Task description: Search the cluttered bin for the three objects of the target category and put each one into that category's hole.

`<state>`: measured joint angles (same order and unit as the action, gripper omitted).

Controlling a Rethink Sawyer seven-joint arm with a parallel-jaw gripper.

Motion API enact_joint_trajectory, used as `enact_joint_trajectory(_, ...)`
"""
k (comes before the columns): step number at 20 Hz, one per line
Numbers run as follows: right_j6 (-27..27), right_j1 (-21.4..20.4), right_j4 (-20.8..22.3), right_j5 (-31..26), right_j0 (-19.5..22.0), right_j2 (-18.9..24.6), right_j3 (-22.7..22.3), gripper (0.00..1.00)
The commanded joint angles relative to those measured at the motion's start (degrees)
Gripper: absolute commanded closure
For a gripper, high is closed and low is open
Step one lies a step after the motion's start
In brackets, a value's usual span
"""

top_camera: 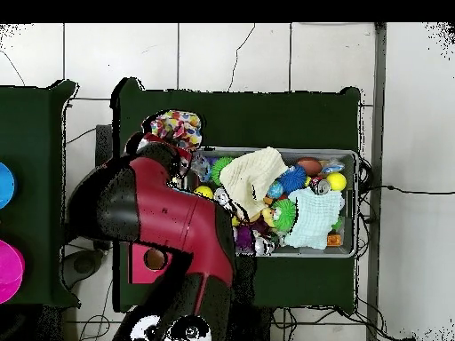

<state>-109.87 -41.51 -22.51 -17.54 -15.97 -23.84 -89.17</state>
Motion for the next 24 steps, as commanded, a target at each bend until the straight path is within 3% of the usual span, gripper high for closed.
enact_joint_trajectory(1,-3.53,1.94,3.05,1.64,2.27,10.59,0.0,1.0)
enact_joint_trajectory(3,-4.41,2.55,3.51,2.55,2.23,10.99,-0.55,1.0)
enact_joint_trajectory(13,-10.48,8.53,4.27,9.52,-3.22,3.37,-1.09,1.0)
enact_joint_trajectory(20,-9.94,9.51,4.32,13.05,-1.76,6.15,-3.18,1.0)
enact_joint_trajectory(24,-11.52,10.51,2.54,11.48,-1.65,7.05,-4.96,1.0)
